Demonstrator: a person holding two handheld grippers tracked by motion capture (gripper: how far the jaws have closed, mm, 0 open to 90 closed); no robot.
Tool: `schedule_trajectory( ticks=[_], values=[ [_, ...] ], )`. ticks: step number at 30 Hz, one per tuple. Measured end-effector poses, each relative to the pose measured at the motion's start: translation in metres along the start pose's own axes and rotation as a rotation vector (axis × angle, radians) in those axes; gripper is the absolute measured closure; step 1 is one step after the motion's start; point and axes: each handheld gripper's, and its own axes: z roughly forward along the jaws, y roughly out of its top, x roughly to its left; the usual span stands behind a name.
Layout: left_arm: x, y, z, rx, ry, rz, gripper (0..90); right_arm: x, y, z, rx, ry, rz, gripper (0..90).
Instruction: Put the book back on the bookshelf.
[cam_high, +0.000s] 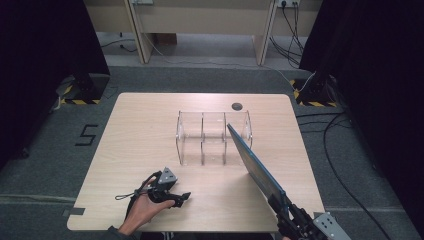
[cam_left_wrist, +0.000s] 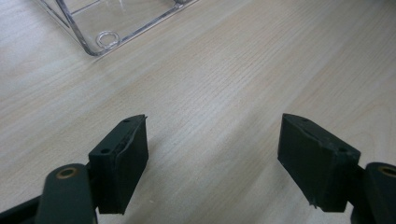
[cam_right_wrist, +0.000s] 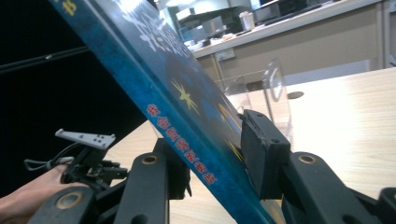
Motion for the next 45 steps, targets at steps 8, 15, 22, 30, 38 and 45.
schedule_trajectory(
  ticks=[8, 15, 22, 30, 38, 45],
  values=[
    [-0.001, 0.0, 0.001, 0.002, -0.004, 0.008, 23.9, -0.006, -0.003, 0.001, 0.041, -0.05, -0.097, 71.9],
    [-0.001, 0.0, 0.001, 0.007, -0.001, 0.011, 24.0, -0.009, -0.003, 0.002, 0.04, -0.056, -0.096, 72.0],
    [-0.004, -0.002, 0.004, 0.029, 0.009, 0.049, 23.1, -0.012, -0.001, 0.003, 0.039, -0.063, -0.119, 73.2],
    [-0.007, -0.003, 0.007, 0.024, 0.018, 0.087, 19.6, -0.017, 0.004, 0.007, 0.053, -0.064, -0.205, 74.1],
    [-0.007, -0.003, 0.007, 0.02, 0.018, 0.087, 19.3, -0.026, 0.006, 0.015, 0.064, -0.075, -0.322, 72.5],
    [-0.007, -0.003, 0.008, 0.017, 0.016, 0.088, 19.1, -0.034, 0.01, 0.019, 0.048, -0.051, -0.337, 77.1]
  ],
)
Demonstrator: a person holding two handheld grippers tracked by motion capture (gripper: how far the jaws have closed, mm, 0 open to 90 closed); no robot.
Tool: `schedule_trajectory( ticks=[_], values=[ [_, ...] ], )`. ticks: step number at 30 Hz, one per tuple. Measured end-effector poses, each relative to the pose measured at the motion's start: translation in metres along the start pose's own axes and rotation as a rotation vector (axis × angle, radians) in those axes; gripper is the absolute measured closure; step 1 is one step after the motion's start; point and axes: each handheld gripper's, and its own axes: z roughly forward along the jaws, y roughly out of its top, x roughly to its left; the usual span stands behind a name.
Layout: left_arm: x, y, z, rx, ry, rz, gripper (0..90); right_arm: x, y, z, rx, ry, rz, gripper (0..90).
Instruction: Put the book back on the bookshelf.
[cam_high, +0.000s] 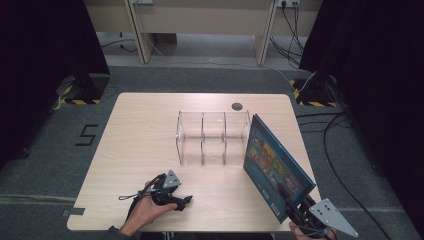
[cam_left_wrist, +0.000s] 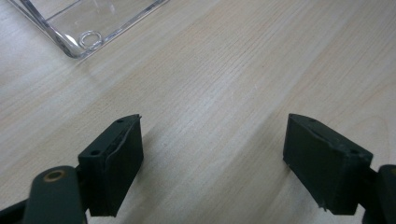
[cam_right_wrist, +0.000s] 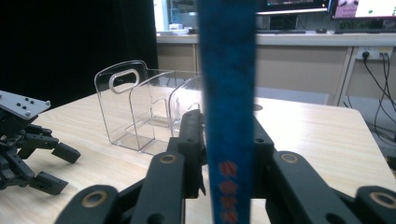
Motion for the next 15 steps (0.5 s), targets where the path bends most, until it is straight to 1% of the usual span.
schedule_trajectory(
  ticks=[3, 8, 10, 15],
  values=[
    [0.0, 0.0, 0.0, -0.002, 0.001, 0.0, 19.0, -0.001, 0.003, 0.003, -0.009, -0.001, -0.02, 77.6],
    [0.0, 0.0, 0.0, -0.004, 0.0, 0.0, 19.0, -0.004, 0.005, 0.009, -0.014, 0.003, -0.018, 78.7],
    [0.0, 0.0, 0.0, -0.005, 0.0, 0.001, 18.9, -0.005, 0.005, 0.01, -0.017, 0.007, -0.006, 78.7],
    [0.0, 0.0, 0.0, -0.006, 0.001, 0.0, 18.8, -0.007, 0.006, 0.013, -0.026, 0.015, -0.007, 78.7]
  ],
)
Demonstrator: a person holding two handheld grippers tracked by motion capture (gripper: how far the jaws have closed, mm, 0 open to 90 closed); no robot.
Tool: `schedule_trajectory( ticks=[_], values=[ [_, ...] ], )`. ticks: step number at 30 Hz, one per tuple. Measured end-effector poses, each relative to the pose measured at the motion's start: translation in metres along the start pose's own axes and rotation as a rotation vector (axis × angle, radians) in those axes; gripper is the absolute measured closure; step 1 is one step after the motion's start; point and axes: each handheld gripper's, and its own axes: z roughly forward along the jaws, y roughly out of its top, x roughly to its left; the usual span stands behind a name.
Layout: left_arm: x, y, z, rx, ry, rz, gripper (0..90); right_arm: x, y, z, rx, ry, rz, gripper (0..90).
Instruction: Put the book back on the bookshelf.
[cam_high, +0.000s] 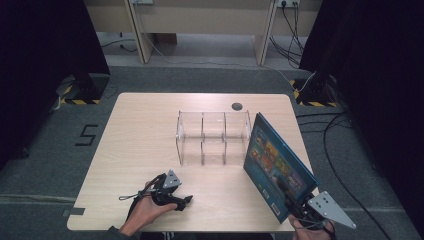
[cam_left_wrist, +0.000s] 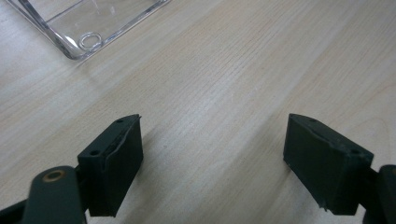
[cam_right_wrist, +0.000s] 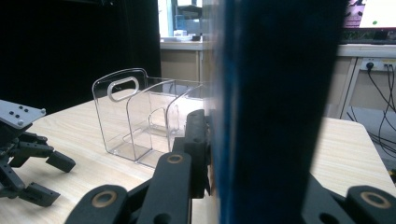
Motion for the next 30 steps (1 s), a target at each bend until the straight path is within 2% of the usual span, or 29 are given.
schedule_trajectory(
  ticks=[24, 26, 30],
  values=[
    [-0.002, -0.001, 0.002, -0.015, -0.002, 0.004, 14.5, -0.003, 0.0, 0.018, -0.012, 0.038, 0.055, 79.0],
    [-0.002, -0.001, 0.002, -0.016, -0.002, 0.003, 14.5, -0.004, 0.0, 0.018, -0.012, 0.052, 0.071, 78.8],
    [-0.002, -0.001, 0.002, -0.017, -0.002, 0.003, 14.5, -0.004, -0.001, 0.016, -0.03, 0.039, 0.109, 80.1]
  ],
)
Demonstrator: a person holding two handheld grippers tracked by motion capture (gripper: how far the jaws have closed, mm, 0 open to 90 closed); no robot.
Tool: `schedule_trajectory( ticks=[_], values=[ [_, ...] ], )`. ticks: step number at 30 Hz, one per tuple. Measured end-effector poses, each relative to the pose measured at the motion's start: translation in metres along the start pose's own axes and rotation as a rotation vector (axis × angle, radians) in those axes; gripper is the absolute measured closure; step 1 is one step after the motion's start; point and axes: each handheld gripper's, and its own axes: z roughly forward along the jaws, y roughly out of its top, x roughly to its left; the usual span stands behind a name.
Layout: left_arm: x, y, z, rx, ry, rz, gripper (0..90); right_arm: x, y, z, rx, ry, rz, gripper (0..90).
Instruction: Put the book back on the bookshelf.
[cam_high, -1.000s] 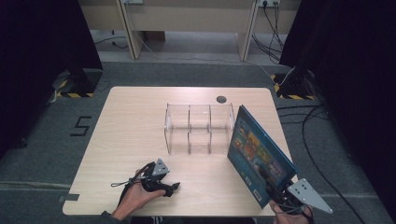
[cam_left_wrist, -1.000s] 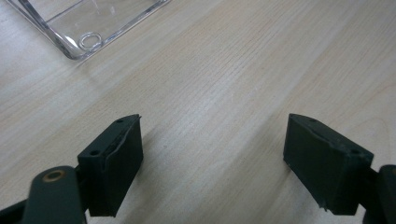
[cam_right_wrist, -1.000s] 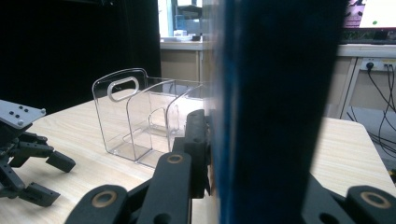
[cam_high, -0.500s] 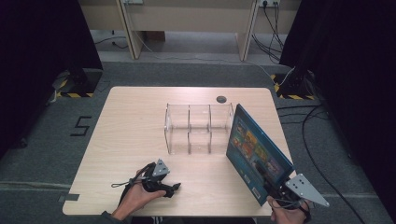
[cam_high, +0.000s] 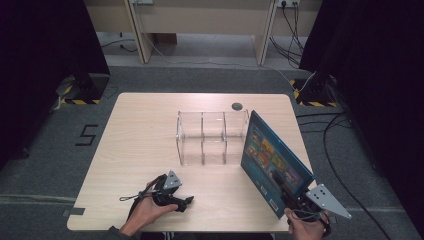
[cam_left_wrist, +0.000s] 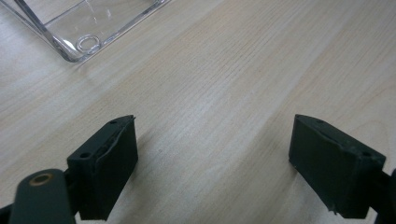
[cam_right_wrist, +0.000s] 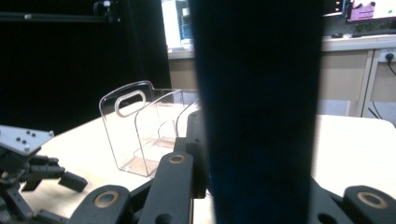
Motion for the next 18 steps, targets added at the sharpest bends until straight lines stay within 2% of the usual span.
schedule_trajectory(
  ticks=[1, 4, 7, 12, 18],
  values=[
    [0.0, 0.0, 0.0, 0.0, 0.0, 0.001, 14.5, 0.0, 0.0, -0.001, -0.007, 0.001, 0.009, 80.6],
    [0.0, 0.0, 0.0, 0.001, -0.001, 0.001, 14.5, 0.002, 0.001, -0.002, -0.022, -0.004, -0.002, 82.4],
    [0.0, 0.0, 0.0, -0.002, 0.0, 0.0, 14.5, 0.002, 0.004, -0.003, -0.038, 0.018, 0.039, 82.6],
    [0.0, 0.0, 0.0, -0.004, -0.003, -0.001, 14.5, 0.007, 0.006, -0.002, -0.032, 0.029, 0.005, 82.7],
    [0.003, -0.001, -0.001, -0.006, 0.0, -0.003, 14.5, 0.007, 0.01, 0.003, -0.038, 0.026, 0.02, 82.7]
  ],
)
